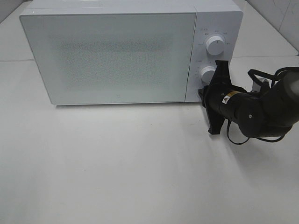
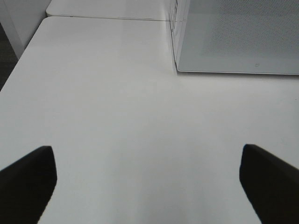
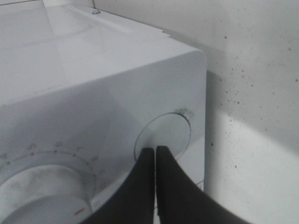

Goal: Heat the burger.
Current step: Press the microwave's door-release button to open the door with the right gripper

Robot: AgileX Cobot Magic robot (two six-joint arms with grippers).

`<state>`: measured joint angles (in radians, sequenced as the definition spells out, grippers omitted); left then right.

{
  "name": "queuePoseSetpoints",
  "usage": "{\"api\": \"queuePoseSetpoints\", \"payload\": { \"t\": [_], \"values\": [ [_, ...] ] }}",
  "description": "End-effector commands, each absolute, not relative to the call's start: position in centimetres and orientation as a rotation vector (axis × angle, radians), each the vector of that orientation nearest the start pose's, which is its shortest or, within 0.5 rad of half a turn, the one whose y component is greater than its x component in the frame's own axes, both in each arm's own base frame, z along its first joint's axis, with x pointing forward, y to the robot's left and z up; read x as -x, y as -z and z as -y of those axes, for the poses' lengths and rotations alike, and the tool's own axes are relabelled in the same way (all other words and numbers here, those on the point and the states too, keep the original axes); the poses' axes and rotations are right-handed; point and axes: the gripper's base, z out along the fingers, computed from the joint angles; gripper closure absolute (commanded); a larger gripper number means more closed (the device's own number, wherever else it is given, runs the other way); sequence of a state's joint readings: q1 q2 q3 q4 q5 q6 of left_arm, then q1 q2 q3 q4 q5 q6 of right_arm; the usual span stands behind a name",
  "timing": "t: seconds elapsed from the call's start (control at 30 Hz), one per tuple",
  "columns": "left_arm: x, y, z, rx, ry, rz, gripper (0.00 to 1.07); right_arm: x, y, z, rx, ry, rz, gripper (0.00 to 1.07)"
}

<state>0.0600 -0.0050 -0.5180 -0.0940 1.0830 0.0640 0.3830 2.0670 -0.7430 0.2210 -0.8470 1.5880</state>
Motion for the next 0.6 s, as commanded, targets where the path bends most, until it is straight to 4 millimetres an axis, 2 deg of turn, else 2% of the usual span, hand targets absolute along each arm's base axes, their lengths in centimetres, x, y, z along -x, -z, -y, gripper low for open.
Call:
{"api": "queuePoseSetpoints", "payload": {
  "t": [0.03, 0.23, 0.6],
  "values": [
    [1.1, -28.2, 0.9, -0.007, 0.040, -2.009, 0.07, -33.9, -9.1, -11.6, -1.419, -1.155, -1.610, 1.07],
    [1.1, -28.2, 0.9, -0.007, 0.040, -2.009, 0.07, -34.3, -8.9, -10.4, -1.433, -1.126, -1.575, 1.07],
    [1.1, -28.2, 0.9, -0.007, 0.040, -2.009, 0.07, -34.9, -10.2, -10.2, -1.338, -1.166, -1.469, 1.07]
  ]
}}
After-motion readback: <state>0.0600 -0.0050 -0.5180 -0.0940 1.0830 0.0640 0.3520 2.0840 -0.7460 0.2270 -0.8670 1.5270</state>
